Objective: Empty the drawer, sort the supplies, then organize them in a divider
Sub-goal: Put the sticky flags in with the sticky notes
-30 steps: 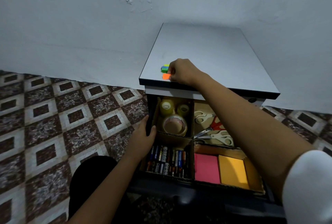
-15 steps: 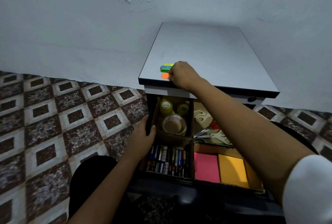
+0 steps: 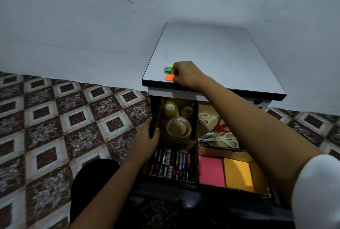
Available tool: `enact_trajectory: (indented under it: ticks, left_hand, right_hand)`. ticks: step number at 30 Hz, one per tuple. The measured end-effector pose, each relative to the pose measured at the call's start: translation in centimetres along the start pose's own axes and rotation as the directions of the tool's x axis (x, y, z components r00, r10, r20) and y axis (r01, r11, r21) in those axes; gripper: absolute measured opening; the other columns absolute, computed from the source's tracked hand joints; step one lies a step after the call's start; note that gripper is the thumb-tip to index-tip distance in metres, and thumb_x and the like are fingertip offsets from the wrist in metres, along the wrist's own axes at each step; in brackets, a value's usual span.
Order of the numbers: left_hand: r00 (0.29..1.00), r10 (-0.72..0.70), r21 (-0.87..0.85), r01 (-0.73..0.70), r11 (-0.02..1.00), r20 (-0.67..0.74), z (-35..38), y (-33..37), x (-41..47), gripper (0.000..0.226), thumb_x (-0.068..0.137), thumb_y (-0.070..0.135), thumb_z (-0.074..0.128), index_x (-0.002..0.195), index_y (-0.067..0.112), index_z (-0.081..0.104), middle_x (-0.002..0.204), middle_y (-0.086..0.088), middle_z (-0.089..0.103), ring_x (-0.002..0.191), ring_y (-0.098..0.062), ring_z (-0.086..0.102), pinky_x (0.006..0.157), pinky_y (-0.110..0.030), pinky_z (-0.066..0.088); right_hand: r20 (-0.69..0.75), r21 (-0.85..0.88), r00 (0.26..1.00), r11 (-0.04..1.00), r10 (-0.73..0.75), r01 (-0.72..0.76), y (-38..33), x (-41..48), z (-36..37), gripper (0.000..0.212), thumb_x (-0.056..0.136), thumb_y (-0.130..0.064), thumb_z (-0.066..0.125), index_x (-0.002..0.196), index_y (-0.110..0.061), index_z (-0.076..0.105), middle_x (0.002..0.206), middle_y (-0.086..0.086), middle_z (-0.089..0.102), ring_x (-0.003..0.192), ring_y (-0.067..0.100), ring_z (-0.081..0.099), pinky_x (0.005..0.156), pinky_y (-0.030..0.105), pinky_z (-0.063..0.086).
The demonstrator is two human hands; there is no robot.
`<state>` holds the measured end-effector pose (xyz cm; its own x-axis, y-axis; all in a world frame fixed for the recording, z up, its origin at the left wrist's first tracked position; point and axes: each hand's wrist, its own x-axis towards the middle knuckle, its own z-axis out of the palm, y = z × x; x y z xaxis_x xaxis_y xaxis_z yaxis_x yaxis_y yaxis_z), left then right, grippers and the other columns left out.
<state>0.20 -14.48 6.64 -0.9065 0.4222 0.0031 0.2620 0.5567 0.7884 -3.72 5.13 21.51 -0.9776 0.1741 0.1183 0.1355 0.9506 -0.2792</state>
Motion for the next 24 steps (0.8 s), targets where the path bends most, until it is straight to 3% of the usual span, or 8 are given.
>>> enact_trajectory:
  ticks: [5, 14, 24]
  left_hand:
    - [1.000, -0.002, -0.016, 0.002, 1.000, 0.005, 0.0, 0.0, 0.0, 0.056, 0.098, 0.034, 0.044, 0.148, 0.018, 0.025, 0.149, -0.007, 0.036, 0.135, -0.021, 0.036, 0.105, -0.032, 0.033]
    - [1.000, -0.011, -0.043, 0.011, 0.999, 0.009, 0.1, 0.0, 0.0, 0.056, 0.097, 0.034, 0.045, 0.147, 0.019, 0.026, 0.148, -0.008, 0.037, 0.135, -0.021, 0.037, 0.106, -0.033, 0.034]
    - [1.000, -0.026, -0.030, 0.026, 0.999, 0.018, 0.0, -0.1, 0.0, 0.056, 0.097, 0.036, 0.044, 0.147, 0.021, 0.026, 0.148, -0.008, 0.038, 0.133, -0.023, 0.039, 0.106, -0.036, 0.037]
  right_hand:
    - [-0.118, 0.054, 0.992, 0.997, -0.049, 0.056, 0.9, -0.4, -0.8, 0.023, 0.083, -0.009, 0.061, 0.105, -0.003, 0.063, 0.109, 0.016, 0.063, 0.100, 0.030, 0.056, 0.082, 0.037, 0.046]
    - [-0.096, 0.084, 0.992, 0.993, -0.080, 0.089, 2.0, -0.8, 0.2, 0.031, 0.092, -0.021, 0.057, 0.119, -0.007, 0.064, 0.116, 0.019, 0.059, 0.106, 0.032, 0.054, 0.087, 0.032, 0.039]
    - [-0.124, 0.151, 0.992, 0.988, -0.014, 0.033, 1.8, -1.3, 0.1, 0.027, 0.091, -0.013, 0.056, 0.115, -0.006, 0.066, 0.116, 0.016, 0.063, 0.105, 0.026, 0.056, 0.085, 0.022, 0.038]
